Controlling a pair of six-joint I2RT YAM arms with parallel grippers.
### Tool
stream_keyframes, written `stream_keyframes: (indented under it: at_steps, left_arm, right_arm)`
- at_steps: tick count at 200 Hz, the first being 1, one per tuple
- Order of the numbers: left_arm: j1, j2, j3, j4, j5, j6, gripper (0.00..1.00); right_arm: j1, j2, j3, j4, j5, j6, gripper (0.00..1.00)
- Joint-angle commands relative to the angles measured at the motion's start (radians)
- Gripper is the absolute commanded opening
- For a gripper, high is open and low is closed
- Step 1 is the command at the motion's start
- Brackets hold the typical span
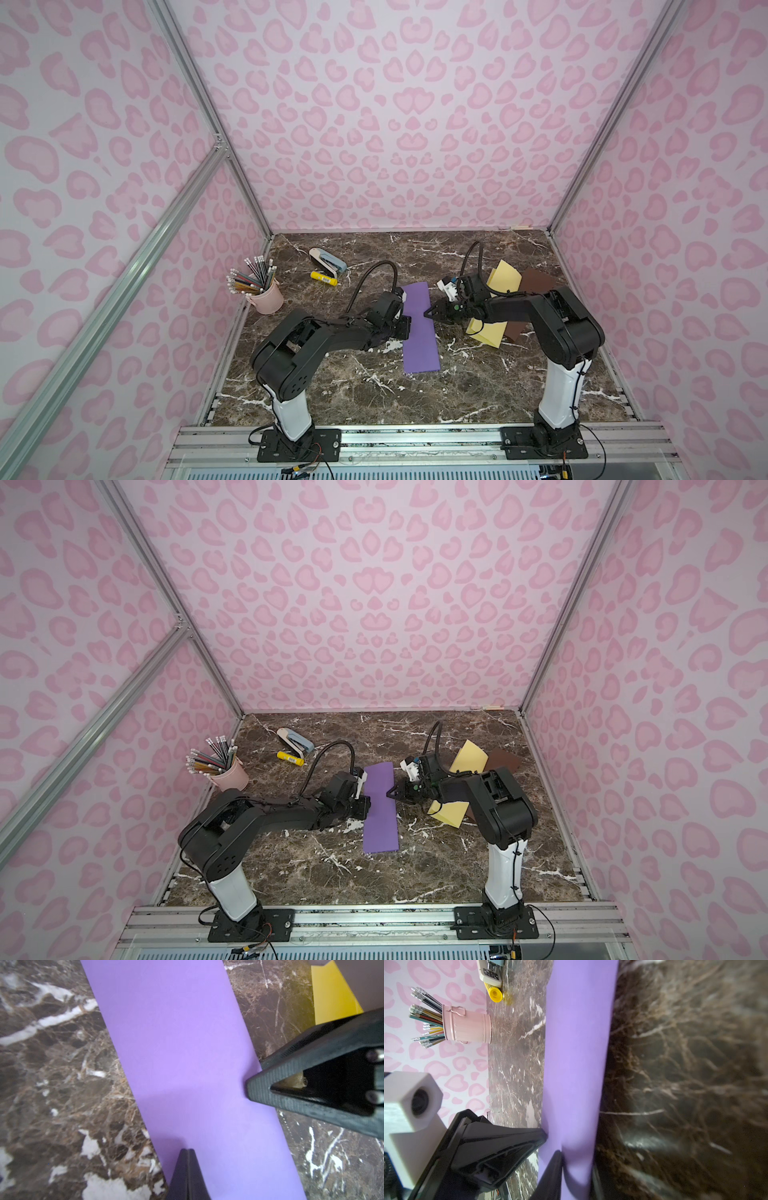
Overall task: Fold the rectangular paper in half along the long edge
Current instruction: Fold the paper at the center of the board.
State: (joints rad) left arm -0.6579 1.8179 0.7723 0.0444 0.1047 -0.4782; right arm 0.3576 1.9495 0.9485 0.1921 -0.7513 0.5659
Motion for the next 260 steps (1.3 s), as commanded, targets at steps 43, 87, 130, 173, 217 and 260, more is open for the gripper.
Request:
stream_keyframes:
  at_steps: [43,87,130,173,217,260]
  left_arm:
    - [0.0,-0.044,0.04,-0.191,-0.021,0.012,0.04]
    - [0.0,-0.138,0.102,-0.182,0.035,0.013,0.04]
    - [-0.006,-0.058,0.126,-0.174,0.048,0.02,0.04]
    - [-0.011,0.005,0.12,-0.142,0.043,0.006,0.04]
    - [-0.012,0.032,0.098,-0.143,0.022,-0.003,0.04]
    - [-0.012,0.045,0.079,-0.141,0.01,-0.012,0.04]
  right_arm:
    - [0.008,-0.001,-0.011,0.031,-0.005,0.014,0.07]
    - [0.009,-0.005,-0.007,0.017,0.0,0.012,0.05]
    - [0.021,-0.001,0.008,0.006,0.006,0.015,0.03]
    - [0.033,-0.001,0.019,-0.011,0.003,0.013,0.11]
    - [0.034,-0.036,-0.026,0.002,-0.032,0.028,0.28]
    - [0.049,-0.098,-0.098,0.038,-0.051,0.054,0.3]
